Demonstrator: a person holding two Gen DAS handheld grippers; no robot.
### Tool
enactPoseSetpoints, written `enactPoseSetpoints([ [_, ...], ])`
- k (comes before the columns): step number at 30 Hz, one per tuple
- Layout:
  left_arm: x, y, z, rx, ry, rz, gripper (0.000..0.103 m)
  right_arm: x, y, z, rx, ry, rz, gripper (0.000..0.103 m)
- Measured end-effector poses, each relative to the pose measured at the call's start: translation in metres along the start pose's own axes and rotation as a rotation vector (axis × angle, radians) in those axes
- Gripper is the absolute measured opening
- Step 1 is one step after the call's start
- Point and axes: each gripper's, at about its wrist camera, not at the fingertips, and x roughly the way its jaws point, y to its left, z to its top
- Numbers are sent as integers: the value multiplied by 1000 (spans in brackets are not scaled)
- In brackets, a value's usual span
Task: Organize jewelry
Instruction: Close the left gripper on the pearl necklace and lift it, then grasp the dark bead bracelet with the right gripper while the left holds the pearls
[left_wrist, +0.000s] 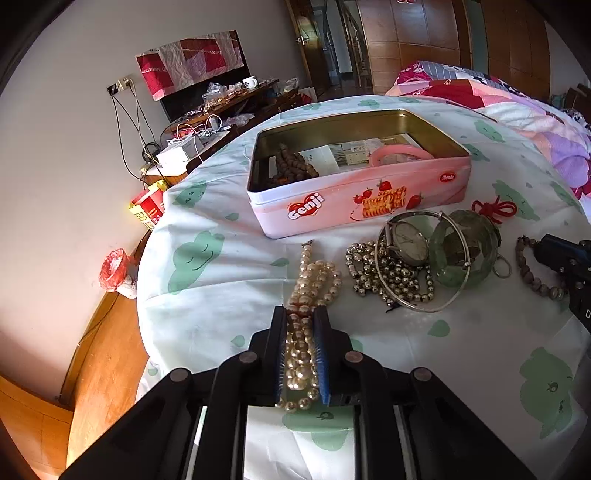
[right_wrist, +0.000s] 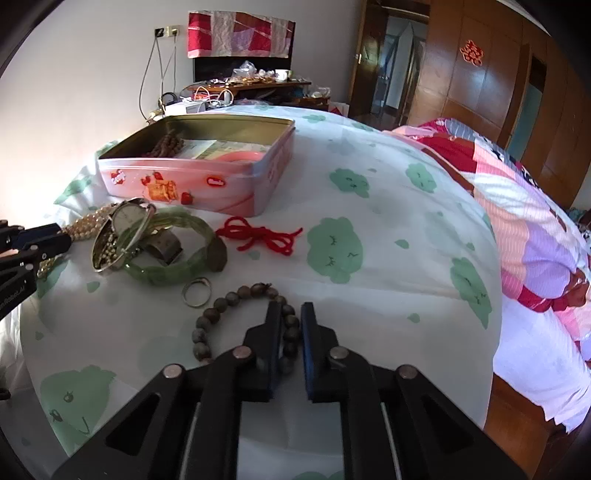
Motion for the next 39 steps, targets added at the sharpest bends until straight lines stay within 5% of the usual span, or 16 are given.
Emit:
enactPoseSetpoints([
  [39, -31, 28, 29, -79, -116, -8, 13, -30, -12, 22, 20, -160, -2, 11],
])
